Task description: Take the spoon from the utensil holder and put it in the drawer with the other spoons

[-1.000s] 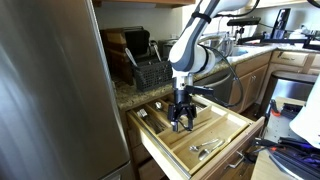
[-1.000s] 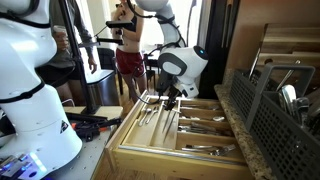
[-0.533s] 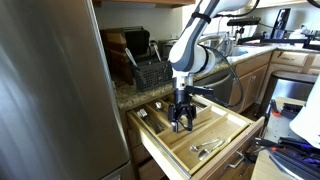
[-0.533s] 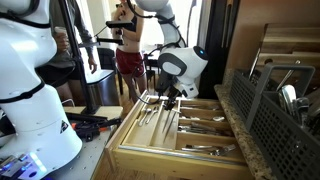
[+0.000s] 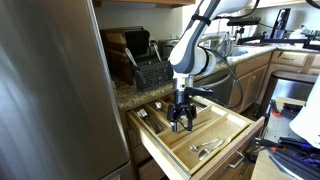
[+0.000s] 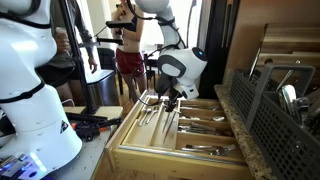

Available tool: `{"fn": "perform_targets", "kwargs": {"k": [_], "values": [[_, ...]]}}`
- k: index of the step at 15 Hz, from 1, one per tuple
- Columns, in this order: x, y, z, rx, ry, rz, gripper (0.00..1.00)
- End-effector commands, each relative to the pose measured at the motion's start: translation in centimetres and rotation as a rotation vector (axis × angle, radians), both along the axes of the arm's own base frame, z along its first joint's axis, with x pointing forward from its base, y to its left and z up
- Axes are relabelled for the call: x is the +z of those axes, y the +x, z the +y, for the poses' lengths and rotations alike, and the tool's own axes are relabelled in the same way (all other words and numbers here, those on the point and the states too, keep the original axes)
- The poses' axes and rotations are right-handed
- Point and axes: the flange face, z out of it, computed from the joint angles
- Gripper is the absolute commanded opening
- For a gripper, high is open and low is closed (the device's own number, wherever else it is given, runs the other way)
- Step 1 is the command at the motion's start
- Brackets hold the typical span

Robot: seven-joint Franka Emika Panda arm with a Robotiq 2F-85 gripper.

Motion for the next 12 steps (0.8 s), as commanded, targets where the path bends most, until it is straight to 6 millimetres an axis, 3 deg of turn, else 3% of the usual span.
{"fn": "perform_targets", "kwargs": {"k": [1, 6, 9, 11, 12], "values": [[-0.35, -0.81, 0.05, -0.056, -0.035, -0.006, 1.00], [-0.62, -1.04, 0.05, -0.093, -0.062, 0.013, 1.00], [-0.58, -1.13, 0.22, -0.103, -0.071, 0.021, 0.67], [-0.59, -1.21, 0.26, -0.110, -0.074, 0.025, 0.53], [-0.60, -1.24, 0.28, -0.113, -0.076, 0.027, 0.51]]}}
